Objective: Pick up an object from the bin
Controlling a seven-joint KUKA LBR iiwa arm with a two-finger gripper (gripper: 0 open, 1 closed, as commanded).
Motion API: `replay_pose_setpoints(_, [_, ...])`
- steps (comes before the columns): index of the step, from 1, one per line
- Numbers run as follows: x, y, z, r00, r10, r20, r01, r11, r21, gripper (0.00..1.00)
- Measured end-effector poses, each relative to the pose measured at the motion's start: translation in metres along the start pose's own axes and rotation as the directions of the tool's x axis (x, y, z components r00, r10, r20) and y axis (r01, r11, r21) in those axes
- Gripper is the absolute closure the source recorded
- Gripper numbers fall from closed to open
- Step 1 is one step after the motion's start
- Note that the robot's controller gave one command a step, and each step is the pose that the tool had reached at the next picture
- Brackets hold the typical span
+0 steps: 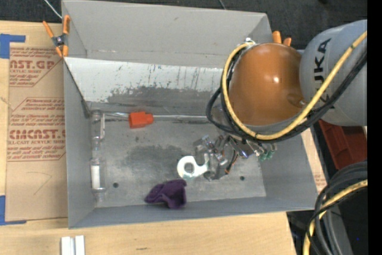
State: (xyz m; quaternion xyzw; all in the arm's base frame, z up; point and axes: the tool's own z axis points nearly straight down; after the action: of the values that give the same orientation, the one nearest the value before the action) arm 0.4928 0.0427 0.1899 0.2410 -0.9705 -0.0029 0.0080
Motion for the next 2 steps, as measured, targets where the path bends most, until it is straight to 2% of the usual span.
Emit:
replay_pose_setpoints(1, [-0.005,0.012,0.067,0.996,0.089,0.009,-0.089,0.996,0.003,1.00])
replay_pose_setpoints(2, [-0.004,0.013,0.003,0.998,0.057,-0.001,-0.057,0.998,-0.001,1.00])
